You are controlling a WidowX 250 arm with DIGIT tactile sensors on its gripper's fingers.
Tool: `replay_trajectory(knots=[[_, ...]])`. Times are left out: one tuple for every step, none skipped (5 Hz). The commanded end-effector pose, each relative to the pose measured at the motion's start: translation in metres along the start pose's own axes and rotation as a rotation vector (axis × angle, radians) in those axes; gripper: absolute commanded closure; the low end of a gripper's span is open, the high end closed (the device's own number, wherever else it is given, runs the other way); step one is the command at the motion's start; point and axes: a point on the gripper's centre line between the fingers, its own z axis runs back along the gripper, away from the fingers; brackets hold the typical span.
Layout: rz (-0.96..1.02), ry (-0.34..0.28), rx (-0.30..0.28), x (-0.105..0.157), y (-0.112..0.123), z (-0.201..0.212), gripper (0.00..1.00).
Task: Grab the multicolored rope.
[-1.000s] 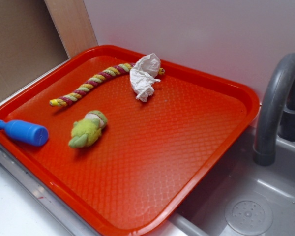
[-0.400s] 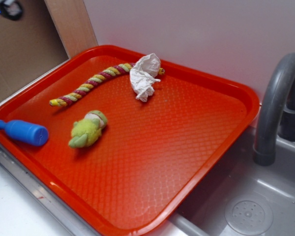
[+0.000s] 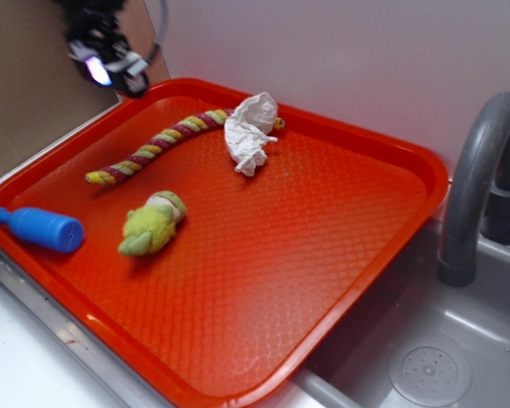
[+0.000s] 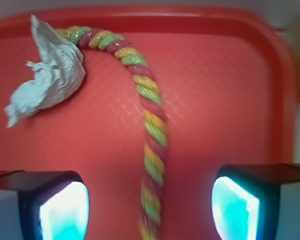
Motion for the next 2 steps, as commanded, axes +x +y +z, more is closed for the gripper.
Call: replay_trajectory(knots=[[-0.012,0.037,0.039,0.02,0.008,-0.033,0.0],[-0.019,0.078,0.055,0.02,0.015,-0.05,0.0]])
